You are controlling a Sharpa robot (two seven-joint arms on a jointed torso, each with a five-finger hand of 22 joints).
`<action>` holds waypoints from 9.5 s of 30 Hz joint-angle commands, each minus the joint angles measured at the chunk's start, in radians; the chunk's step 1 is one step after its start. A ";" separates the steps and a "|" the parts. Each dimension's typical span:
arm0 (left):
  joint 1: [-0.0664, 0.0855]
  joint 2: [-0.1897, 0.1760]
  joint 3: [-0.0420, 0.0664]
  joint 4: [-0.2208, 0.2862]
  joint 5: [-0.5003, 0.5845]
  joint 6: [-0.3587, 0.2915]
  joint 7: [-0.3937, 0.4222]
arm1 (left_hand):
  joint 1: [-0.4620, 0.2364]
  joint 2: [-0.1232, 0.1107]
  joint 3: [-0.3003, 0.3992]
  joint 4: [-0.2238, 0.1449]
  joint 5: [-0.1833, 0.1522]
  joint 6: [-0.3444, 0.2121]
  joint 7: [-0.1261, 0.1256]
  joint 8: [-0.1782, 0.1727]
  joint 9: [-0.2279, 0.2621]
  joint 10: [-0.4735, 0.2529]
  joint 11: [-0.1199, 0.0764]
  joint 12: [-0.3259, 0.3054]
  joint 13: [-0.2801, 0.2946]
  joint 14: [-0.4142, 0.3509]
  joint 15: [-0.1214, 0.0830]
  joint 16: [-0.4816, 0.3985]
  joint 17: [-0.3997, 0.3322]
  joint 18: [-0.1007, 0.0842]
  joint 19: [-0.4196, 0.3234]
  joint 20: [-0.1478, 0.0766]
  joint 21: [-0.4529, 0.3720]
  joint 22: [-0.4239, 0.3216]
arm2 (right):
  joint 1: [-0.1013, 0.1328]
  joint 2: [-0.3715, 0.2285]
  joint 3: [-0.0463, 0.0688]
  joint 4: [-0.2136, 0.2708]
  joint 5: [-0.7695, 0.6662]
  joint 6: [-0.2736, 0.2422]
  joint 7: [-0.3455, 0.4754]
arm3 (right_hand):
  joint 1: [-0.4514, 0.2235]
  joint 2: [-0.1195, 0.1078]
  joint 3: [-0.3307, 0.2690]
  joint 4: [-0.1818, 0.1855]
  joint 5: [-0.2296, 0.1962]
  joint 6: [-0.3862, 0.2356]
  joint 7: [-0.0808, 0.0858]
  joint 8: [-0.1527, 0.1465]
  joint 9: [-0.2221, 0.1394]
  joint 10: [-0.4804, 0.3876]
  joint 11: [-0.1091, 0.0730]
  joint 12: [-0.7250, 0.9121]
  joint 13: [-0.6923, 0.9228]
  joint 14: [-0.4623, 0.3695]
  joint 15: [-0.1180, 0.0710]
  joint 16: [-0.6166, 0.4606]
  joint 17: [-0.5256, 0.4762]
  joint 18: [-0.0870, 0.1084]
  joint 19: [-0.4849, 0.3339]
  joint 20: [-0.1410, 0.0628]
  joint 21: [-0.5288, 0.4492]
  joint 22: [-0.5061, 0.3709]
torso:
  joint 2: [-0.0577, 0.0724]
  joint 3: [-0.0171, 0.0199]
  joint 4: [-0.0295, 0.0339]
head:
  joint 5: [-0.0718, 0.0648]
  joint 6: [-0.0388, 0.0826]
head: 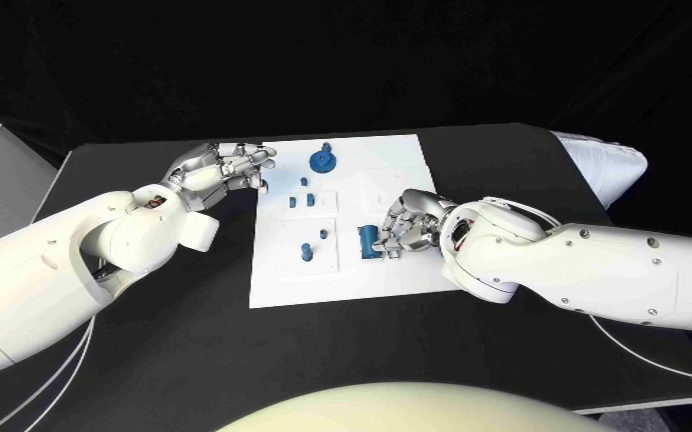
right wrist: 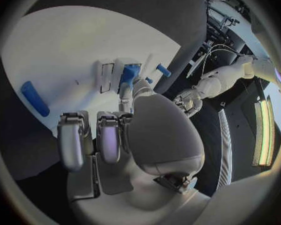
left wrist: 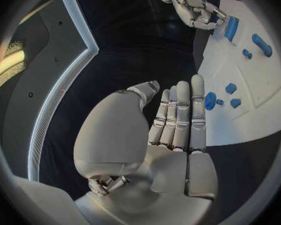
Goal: Assemble the parts on the task board
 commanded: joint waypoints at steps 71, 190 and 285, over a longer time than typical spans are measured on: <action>-0.002 0.003 0.000 -0.004 0.008 0.012 0.002 | 0.001 0.005 -0.001 0.007 0.005 -0.002 -0.001 -0.007 -0.001 -0.007 0.002 0.007 -0.002 0.007 0.000 -0.003 0.000 0.006 0.006 0.000 -0.006 -0.003 | -0.043 -0.172 0.002 -0.022 -0.117 0.004 -0.086 | -0.082 -0.083 0.024 0.002 0.033 0.015 0.036 -0.158 -0.052 0.099 0.028 -0.002 0.255 0.104 0.021 0.004 0.264 -0.011 0.094 0.018 0.002 0.248 | -0.008 -0.0018 -0.0085 | -0.030 -0.004; -0.002 -0.002 0.000 0.002 0.005 0.012 -0.003 | 0.006 0.005 -0.004 0.013 0.006 -0.003 -0.002 -0.007 -0.001 -0.008 0.001 0.010 -0.002 0.007 0.000 -0.003 0.001 0.006 0.011 0.000 -0.013 -0.008 | -0.037 0.034 0.000 -0.053 -0.028 -0.041 -0.131 | -0.299 -0.129 0.241 0.006 0.109 0.043 0.027 -0.185 0.007 0.105 0.020 0.010 0.263 0.104 0.014 0.004 0.264 -0.013 0.096 0.011 0.013 0.251 | -0.009 -0.0011 -0.0094 | -0.022 -0.016; 0.200 0.140 -0.372 0.061 0.240 -0.731 0.377 | -1.391 0.170 -0.483 -0.162 -0.181 -0.877 -0.193 -0.255 -0.326 -0.867 -0.127 -0.634 -0.178 -0.935 -0.063 -1.072 -0.421 -0.178 -0.951 -0.157 -0.725 -0.699 | -0.101 0.072 0.157 -0.191 1.230 -0.387 1.059 | -1.422 0.074 0.021 -0.288 -0.206 -1.031 -0.034 -0.503 -0.572 -1.466 0.033 -1.561 -1.308 -1.467 0.090 -1.567 -1.307 -0.022 -1.466 -0.018 -1.507 -1.308 | -0.135 0.0182 -0.0146 | 0.065 0.228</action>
